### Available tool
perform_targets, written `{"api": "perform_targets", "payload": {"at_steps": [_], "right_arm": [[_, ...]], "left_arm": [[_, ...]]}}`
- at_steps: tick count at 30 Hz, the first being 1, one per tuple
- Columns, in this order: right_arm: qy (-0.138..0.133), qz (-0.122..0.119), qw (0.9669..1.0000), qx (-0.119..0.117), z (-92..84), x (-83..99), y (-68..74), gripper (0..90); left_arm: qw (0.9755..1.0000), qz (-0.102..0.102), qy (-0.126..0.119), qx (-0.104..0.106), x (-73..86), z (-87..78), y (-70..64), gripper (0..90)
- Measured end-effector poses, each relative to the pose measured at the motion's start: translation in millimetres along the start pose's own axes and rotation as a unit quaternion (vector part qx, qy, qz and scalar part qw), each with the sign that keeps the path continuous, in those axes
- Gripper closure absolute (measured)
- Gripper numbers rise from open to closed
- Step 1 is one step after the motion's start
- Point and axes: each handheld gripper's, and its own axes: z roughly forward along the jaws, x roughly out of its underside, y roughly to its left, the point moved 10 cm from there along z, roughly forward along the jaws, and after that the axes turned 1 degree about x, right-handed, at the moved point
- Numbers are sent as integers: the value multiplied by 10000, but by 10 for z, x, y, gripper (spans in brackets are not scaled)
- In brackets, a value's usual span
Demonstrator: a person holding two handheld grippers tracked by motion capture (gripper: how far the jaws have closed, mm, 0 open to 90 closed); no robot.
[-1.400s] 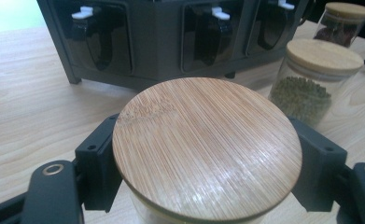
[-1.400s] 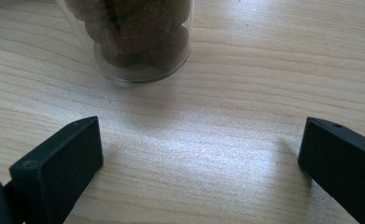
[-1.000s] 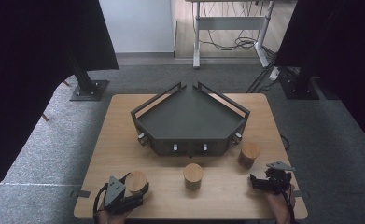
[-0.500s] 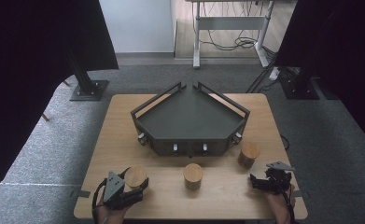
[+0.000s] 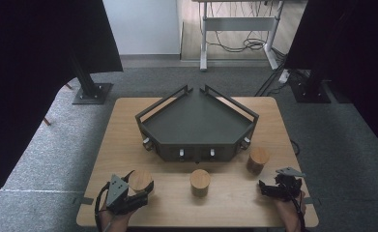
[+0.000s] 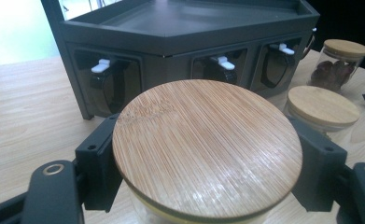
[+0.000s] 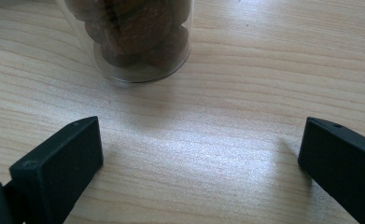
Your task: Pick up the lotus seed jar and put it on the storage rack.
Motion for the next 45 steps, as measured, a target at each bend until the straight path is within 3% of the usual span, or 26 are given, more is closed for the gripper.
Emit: {"api": "perform_targets", "payload": {"at_steps": [11, 35, 45], "right_arm": [[0, 0, 10000, 1, 0, 0, 0, 0], [0, -1, 10000, 1, 0, 0, 0, 0], [1, 0, 10000, 0, 0, 0, 0, 0]], "left_arm": [[9999, -102, -67, 41, -79, 73, 44, 242], [9999, 12, -121, 49, -319, 186, 71, 242], [9998, 43, -187, 48, -514, 237, 128, 241]]}}
